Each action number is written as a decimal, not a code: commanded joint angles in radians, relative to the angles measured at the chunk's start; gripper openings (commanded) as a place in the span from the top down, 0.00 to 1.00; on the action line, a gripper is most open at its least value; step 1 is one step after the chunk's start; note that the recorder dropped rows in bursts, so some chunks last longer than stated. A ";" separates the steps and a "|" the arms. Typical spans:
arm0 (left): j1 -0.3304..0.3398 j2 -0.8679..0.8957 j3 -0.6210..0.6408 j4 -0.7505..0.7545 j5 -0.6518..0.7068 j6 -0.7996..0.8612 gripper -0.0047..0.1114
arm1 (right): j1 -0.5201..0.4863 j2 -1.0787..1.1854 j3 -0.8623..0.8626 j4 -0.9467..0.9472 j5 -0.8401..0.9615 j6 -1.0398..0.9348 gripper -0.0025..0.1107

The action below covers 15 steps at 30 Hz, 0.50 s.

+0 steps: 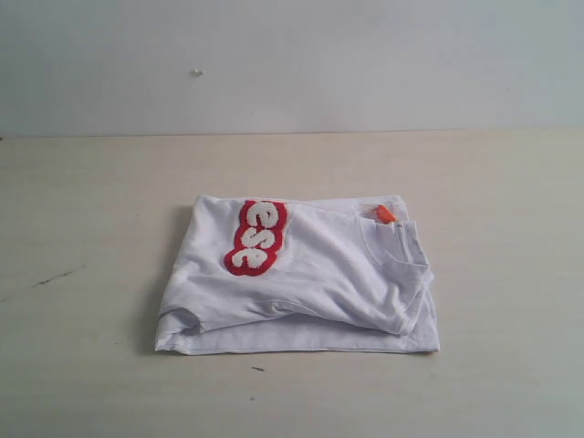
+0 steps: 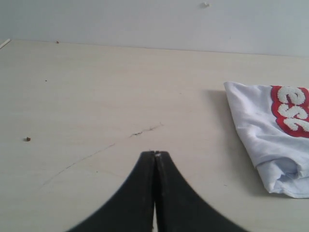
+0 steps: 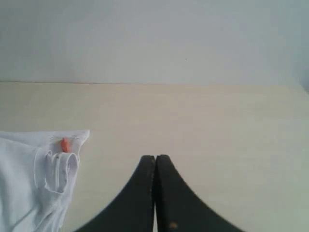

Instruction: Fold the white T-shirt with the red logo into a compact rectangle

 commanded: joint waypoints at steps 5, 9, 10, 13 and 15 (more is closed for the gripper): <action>0.000 -0.007 0.000 0.002 -0.012 -0.003 0.96 | -0.084 -0.111 0.100 -0.005 -0.018 0.004 0.98; 0.000 -0.007 0.000 0.002 -0.012 -0.003 0.96 | -0.089 -0.176 0.143 -0.005 -0.024 0.002 0.98; 0.000 -0.007 0.000 0.002 -0.012 -0.003 0.96 | -0.089 -0.196 0.151 -0.005 -0.025 0.002 0.98; 0.000 -0.007 0.000 0.002 -0.012 -0.003 0.96 | -0.089 -0.254 0.189 -0.007 -0.046 0.002 0.98; 0.000 -0.007 0.000 0.002 -0.012 -0.003 0.96 | -0.089 -0.294 0.214 -0.007 -0.050 0.002 0.98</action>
